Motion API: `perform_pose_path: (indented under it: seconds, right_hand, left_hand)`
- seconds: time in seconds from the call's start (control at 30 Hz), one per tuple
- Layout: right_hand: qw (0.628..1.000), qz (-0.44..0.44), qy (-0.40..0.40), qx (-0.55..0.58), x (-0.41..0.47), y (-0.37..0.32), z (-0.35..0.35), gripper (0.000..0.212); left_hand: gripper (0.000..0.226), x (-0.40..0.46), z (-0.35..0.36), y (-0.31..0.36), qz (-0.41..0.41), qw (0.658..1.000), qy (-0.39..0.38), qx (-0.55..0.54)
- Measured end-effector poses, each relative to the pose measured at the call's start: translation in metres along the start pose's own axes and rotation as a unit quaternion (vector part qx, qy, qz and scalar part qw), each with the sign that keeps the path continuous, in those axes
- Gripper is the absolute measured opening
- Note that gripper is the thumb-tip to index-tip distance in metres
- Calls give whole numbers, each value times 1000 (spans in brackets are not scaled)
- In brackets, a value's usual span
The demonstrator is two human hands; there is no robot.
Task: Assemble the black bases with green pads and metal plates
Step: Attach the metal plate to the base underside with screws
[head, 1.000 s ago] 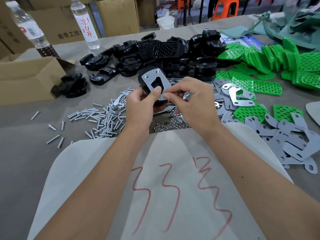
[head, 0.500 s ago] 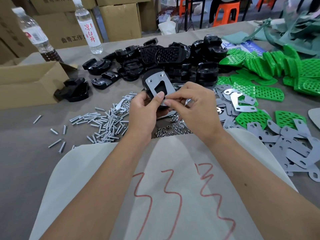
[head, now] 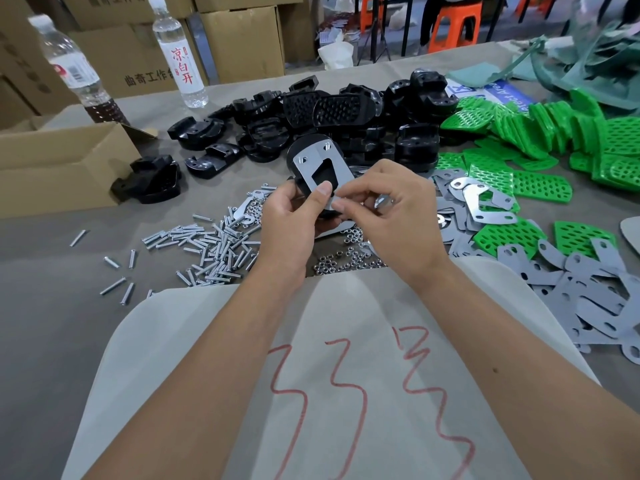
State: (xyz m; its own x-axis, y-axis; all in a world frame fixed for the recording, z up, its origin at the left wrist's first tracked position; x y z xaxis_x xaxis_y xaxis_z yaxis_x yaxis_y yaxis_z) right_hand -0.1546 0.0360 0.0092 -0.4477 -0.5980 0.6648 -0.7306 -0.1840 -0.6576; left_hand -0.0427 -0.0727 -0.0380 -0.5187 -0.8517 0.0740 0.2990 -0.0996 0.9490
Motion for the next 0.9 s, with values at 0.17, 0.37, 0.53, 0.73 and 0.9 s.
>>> perform_pose_path:
  seconds: [0.17,0.37,0.53,0.73,0.9]
  right_hand:
    - [999,14,-29,1,-1,-1,3,10]
    - [1000,31,1,3,-3,-1,-4,19]
    - [997,49,-28,48,-4,0,1,41]
    - [992,66,-59,89,-5,0,6,21]
    - [993,84,-3,85,-4,5,-5,63]
  left_hand:
    - [14,1,-5,-1,-5,1000,25,-10]
    - [10,3,-9,-2,-8,999,45,-2]
    - [9,3,-11,-4,-15,998,51,-15]
    - [10,5,-12,-5,-20,998,56,-17]
    - [13,4,-14,-5,-25,997,71,-29]
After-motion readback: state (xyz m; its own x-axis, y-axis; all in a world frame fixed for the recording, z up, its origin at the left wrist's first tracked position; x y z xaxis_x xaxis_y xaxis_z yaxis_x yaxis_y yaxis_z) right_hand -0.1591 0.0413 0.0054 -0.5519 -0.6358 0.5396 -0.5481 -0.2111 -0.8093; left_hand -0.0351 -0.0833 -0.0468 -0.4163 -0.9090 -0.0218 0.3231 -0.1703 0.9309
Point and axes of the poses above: each hand's wrist, its own x-axis towards the middle knuckle, its own z-axis out of the palm, y = z × x, the point moved 8 cm from there along x, towards the middle knuckle, and after that the axes turned 5 degrees about -x, right-handed, at the moved point
